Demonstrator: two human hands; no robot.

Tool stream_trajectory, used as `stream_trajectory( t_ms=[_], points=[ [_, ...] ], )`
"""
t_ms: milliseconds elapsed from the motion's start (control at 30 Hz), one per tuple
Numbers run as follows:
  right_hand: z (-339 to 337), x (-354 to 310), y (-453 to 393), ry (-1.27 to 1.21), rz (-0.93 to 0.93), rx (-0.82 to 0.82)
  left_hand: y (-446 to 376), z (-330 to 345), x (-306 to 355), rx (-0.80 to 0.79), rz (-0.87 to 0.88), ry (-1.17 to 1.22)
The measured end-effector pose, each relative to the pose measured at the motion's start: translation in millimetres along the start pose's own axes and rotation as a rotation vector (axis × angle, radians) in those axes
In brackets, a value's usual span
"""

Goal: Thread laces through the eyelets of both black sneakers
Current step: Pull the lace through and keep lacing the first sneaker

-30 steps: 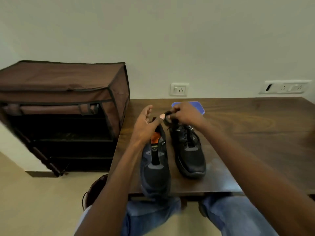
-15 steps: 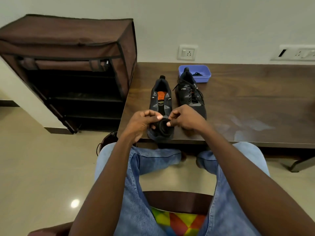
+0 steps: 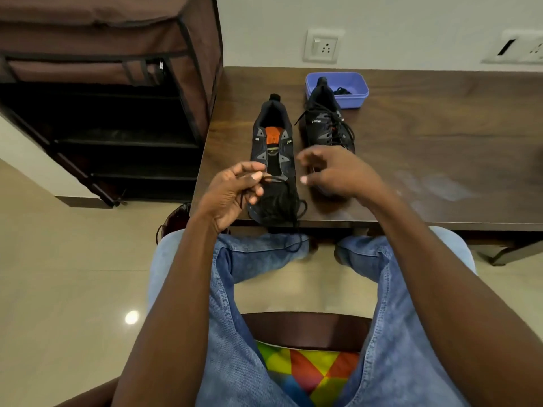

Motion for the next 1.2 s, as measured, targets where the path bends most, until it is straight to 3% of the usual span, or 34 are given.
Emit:
stream_trajectory(
  t_ms=[67, 133, 267, 367, 467, 500, 533, 600, 700, 833, 967, 1100, 1200],
  points=[
    [21.2, -7.5, 1.6, -0.338, -0.01, -0.2, 2.2, 12.0, -1.4, -0.08, -0.015, -0.037],
    [34.7, -9.9, 4.7, -0.429, 0.056, -0.322, 1.6, 12.2, -2.3, -0.046, -0.012, -0.002],
    [23.5, -4.9, 9.6, -0.457, 0.16, -0.376, -3.0, -17.2, -2.7, 0.256, 0.052, 0.212],
    [1.5, 4.5, 6.7, -0.299, 0.237, -0.169, -6.1, -28.3, -6.0, 0.366, 0.071, 0.198],
    [-21.1, 19.0, -0.6, 0.367, 0.254, 0.291, -5.9, -14.8, -6.5, 0.24, 0.051, 0.073],
    [-19.8, 16.2, -0.7, 0.465, 0.192, 0.366, -5.4, -9.1, -5.5, 0.191, 0.046, 0.027],
    [-14.3, 10.9, -0.7, 0.45, 0.092, 0.374, -3.8, -3.1, -4.0, 0.151, 0.047, -0.019],
    [2.3, -2.6, -0.8, 0.158, -0.079, 0.217, -1.8, 8.3, -0.5, 0.097, 0.059, -0.102],
    [33.6, -10.8, 0.6, -0.267, -0.047, -0.093, -1.6, 18.5, 5.0, 0.068, 0.103, -0.245],
    [27.9, 2.3, -5.1, -0.222, 0.043, 0.018, -3.7, 9.0, 2.3, 0.098, 0.113, -0.321],
    [5.8, 5.5, -2.6, 0.168, 0.066, 0.277, -4.3, 6.6, -2.4, 0.103, 0.107, -0.298],
    [18.6, 5.5, -8.2, 0.173, -0.007, 0.216, -6.0, 15.4, -4.6, 0.125, 0.16, -0.324],
    [32.4, 2.5, -14.8, -0.152, -0.087, 0.086, -7.3, 18.4, -0.8, 0.161, 0.214, -0.368]
  ],
)
Point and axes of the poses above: each hand's wrist, its own y-axis away from the middle knuckle, its own z-axis out of the palm, x = y × z, the point moved 5 cm from there along -y, towards the middle knuckle, and after that the axes turned 14 degrees about -y, right-handed, at the moved point
